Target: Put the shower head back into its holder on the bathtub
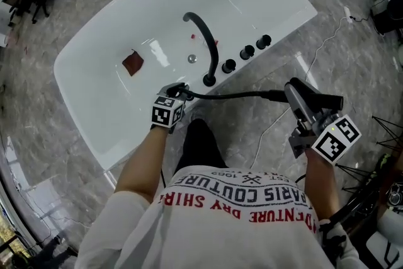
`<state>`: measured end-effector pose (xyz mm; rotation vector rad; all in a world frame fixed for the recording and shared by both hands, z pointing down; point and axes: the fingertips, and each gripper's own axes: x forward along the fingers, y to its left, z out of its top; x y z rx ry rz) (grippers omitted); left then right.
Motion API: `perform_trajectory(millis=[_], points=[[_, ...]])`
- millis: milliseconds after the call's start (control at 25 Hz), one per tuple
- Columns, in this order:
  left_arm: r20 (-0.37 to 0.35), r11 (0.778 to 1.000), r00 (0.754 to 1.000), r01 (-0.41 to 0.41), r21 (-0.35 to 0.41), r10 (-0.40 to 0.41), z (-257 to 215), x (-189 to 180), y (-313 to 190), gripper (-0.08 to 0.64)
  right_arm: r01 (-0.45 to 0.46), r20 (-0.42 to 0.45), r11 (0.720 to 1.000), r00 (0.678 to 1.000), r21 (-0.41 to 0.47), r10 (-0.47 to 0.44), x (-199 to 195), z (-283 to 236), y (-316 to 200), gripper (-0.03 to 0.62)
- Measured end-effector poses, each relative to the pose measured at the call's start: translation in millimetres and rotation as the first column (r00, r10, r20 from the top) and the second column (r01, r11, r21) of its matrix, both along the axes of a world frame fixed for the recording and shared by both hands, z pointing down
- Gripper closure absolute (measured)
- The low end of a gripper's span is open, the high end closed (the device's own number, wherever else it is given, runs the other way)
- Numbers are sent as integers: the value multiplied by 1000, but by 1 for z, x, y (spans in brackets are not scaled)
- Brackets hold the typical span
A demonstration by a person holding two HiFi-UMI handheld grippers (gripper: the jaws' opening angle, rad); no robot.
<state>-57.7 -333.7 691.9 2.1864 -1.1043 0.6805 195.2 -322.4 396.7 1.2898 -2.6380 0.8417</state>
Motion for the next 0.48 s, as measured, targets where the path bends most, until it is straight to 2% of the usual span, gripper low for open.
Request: perform_trajectory(millis=[360,480], points=[[51,998,999,-7,-70,11,54,11,12,514,-7,-5,999,1000,-38,7,3,27,7,489],[74,996,997,-31,-89,37,67,15,16,514,2,-6,999,1000,-50,-2,2,35,10,489]])
